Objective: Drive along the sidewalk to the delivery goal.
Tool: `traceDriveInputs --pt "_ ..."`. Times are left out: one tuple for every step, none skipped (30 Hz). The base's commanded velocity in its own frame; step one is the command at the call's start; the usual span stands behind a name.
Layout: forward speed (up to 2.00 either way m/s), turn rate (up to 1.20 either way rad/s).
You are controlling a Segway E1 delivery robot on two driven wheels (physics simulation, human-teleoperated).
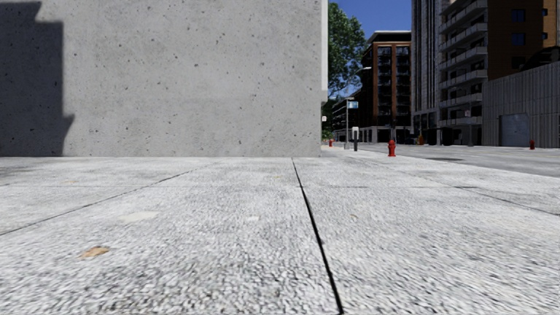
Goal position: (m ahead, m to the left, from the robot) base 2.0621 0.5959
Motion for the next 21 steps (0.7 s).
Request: traceDriveInputs --pt "1.99 0.22" --pt "1.99 0.22" --pt "1.99 0.22" --pt "1.99 0.22" --pt "1.99 0.22" --pt "1.99 0.14" --pt "1.99 0.01" --pt "1.99 0.01" --pt "1.99 0.00" --pt "1.99 0.00" --pt "1.99 0.00" --pt "1.99 0.00" --pt "1.99 0.00" --pt "1.99 0.00" --pt "1.99 0.00" --pt "1.99 0.00" --pt "1.99 0.00" --pt "1.99 0.00" --pt "1.99 0.00" --pt "1.99 0.00" --pt "1.99 0.00"
